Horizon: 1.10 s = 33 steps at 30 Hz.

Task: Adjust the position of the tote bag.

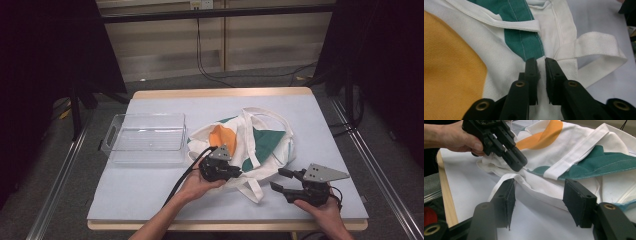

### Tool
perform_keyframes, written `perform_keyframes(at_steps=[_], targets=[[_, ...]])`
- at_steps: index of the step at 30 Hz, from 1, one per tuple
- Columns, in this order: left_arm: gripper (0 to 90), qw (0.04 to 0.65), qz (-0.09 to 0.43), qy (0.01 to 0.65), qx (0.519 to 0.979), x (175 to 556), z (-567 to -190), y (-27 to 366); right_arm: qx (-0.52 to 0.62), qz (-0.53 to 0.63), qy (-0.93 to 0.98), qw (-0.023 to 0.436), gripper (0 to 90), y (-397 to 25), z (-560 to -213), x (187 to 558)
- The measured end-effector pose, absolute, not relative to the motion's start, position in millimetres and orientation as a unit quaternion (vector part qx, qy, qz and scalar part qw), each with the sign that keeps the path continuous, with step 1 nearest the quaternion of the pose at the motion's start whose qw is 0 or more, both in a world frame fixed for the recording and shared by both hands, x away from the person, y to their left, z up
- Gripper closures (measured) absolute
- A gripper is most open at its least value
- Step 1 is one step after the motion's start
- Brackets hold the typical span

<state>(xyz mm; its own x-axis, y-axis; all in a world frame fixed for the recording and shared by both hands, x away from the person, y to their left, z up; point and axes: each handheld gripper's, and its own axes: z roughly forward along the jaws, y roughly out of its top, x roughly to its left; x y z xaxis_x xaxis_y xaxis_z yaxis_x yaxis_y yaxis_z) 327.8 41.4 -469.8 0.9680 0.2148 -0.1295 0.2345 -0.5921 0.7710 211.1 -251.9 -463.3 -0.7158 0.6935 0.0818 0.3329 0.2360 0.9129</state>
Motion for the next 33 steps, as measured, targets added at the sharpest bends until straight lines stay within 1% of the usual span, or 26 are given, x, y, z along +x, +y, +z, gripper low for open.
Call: perform_keyframes(at_steps=[1, 8, 14, 20, 22, 33], targets=[[82.6, 0.441, -0.021, 0.135, 0.887, 329, -470, 42, 0.334, 0.518, 0.768, 0.174, 43.0, -252, -463, 211], [82.3, 0.437, -0.027, 0.139, 0.888, 330, -466, 44, 0.334, 0.517, 0.769, 0.174, 42.8, -251, -464, 211], [84.1, 0.45, -0.046, 0.15, 0.879, 335, -464, 48, 0.333, 0.514, 0.771, 0.174, 42.0, -251, -464, 212], [86.4, 0.439, -0.032, 0.148, 0.886, 334, -461, 47, 0.332, 0.514, 0.772, 0.173, 41.6, -252, -464, 211], [86.7, 0.44, -0.03, 0.147, 0.885, 333, -459, 48, 0.335, 0.512, 0.77, 0.181, 41.3, -252, -464, 211], [87.8, 0.474, -0.027, 0.155, 0.867, 336, -444, 61, 0.346, 0.505, 0.769, 0.184, 42.6, -256, -464, 213]])
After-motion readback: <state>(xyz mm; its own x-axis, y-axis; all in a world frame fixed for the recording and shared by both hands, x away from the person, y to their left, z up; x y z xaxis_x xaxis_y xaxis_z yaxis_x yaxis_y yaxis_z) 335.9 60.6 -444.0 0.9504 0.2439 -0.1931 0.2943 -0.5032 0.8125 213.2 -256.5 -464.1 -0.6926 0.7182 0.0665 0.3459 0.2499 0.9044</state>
